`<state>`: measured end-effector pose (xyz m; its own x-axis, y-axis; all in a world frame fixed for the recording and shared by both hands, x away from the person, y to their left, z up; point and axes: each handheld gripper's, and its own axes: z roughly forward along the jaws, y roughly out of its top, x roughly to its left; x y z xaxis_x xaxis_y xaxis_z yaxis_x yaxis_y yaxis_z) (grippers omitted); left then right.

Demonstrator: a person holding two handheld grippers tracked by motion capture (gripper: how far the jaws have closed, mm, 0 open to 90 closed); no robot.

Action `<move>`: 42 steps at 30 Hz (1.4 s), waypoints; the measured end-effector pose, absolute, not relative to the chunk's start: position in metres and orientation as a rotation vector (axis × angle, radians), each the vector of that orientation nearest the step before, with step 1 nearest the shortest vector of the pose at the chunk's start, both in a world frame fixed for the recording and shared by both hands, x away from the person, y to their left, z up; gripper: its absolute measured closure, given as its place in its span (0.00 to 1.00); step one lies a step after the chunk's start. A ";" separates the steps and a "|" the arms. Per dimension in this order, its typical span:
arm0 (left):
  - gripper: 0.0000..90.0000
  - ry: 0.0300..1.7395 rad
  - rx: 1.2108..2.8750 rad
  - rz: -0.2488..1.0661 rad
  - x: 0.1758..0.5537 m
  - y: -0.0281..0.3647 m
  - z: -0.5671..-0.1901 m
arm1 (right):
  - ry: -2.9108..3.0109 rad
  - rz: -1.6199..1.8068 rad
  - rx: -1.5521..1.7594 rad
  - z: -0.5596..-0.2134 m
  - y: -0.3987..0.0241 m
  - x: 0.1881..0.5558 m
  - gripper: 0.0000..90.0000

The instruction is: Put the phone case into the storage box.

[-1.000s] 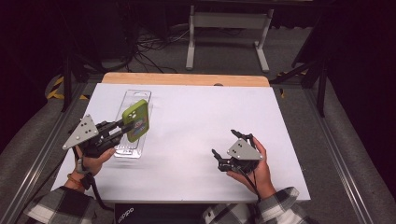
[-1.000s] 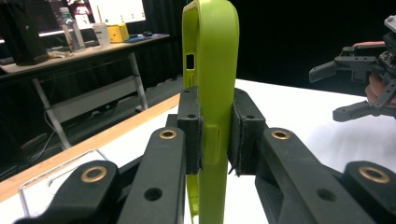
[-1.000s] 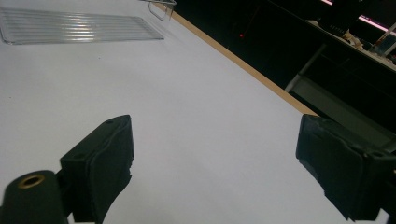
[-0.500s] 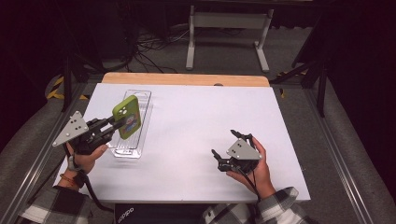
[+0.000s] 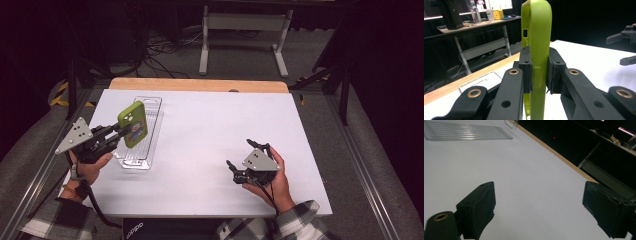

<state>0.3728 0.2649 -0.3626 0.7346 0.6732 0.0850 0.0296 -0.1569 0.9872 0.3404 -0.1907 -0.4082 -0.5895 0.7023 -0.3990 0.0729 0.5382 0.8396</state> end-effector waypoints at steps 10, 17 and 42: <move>0.86 0.573 1.674 0.617 0.381 0.260 -0.366 | 2.021 1.043 0.625 -0.409 -0.192 0.342 0.14; 0.86 0.569 1.677 0.597 0.398 0.263 -0.367 | 2.024 1.042 0.630 -0.409 -0.192 0.342 0.14; 0.86 0.621 1.796 0.520 0.473 0.258 -0.389 | 2.064 1.020 0.640 -0.418 -0.188 0.348 0.14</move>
<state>0.4725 0.2577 -0.3894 0.7651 0.6424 0.0438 0.1557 -0.2506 0.9555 0.3480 -0.1878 -0.4178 -0.6064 0.6919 -0.3919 0.1091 0.5606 0.8209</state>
